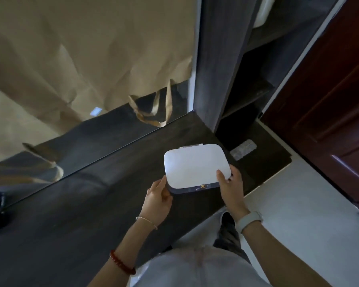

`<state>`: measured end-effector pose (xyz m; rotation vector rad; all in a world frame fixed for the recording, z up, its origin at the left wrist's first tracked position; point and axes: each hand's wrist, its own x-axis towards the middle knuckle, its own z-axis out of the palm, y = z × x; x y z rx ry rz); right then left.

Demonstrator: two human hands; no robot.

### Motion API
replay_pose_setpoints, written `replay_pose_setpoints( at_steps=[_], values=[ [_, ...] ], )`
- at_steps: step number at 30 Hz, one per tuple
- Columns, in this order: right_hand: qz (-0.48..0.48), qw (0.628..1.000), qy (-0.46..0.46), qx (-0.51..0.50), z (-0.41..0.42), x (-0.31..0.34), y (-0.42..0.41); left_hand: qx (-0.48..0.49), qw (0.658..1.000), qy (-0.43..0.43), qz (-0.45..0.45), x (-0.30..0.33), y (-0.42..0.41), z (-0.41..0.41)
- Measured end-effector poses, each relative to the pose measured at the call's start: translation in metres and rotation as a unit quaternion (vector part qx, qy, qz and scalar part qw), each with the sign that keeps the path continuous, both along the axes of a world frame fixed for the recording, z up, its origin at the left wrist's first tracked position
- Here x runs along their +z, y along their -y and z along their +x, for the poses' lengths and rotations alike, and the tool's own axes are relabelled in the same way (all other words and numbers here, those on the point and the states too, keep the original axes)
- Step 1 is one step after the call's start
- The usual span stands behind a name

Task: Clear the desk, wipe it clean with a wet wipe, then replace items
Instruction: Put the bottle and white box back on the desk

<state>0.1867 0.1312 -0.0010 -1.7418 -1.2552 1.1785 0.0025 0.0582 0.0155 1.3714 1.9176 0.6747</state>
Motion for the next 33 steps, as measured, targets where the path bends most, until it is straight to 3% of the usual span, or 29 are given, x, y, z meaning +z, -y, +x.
replay_pose_setpoints(
  at_steps=[6, 13, 29, 33],
  values=[
    [-0.022, 0.997, -0.001, 0.073, -0.08, -0.009, 0.044, 0.063, 0.997, -0.008, -0.037, -0.009, 0.062, -0.075],
    [-0.045, 0.985, 0.012, 0.165, -0.124, -0.015, 0.065, 0.118, 0.992, -0.024, -0.034, -0.014, 0.102, -0.107],
    [-0.028, 0.984, 0.027, 0.174, -0.128, -0.021, 0.053, 0.068, 0.995, -0.032, -0.066, -0.027, 0.106, -0.116],
    [-0.031, 0.976, 0.064, 0.204, -0.127, -0.015, 0.045, 0.13, 0.989, -0.049, -0.044, -0.023, 0.105, -0.119]
  ],
)
